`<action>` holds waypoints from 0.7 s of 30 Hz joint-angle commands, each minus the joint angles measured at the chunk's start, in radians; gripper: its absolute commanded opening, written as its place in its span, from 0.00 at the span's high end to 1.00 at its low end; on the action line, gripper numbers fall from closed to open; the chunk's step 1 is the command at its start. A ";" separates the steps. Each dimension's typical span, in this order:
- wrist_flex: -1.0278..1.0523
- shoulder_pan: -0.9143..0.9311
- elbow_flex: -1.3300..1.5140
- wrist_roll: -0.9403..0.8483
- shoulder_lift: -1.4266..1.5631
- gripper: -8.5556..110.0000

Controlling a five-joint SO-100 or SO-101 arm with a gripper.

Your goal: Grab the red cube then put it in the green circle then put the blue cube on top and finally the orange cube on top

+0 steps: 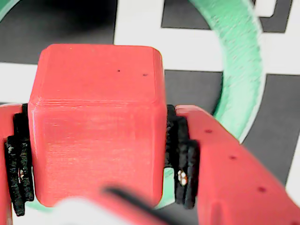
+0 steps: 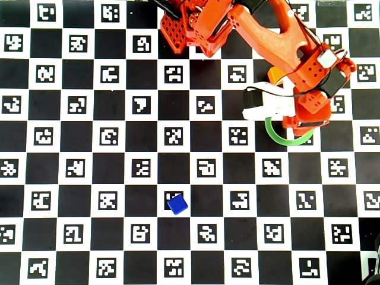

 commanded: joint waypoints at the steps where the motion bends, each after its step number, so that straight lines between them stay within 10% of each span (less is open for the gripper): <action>1: -0.038 -0.005 0.012 0.006 0.052 0.91; 21: -0.140 -0.048 0.052 0.046 0.017 0.91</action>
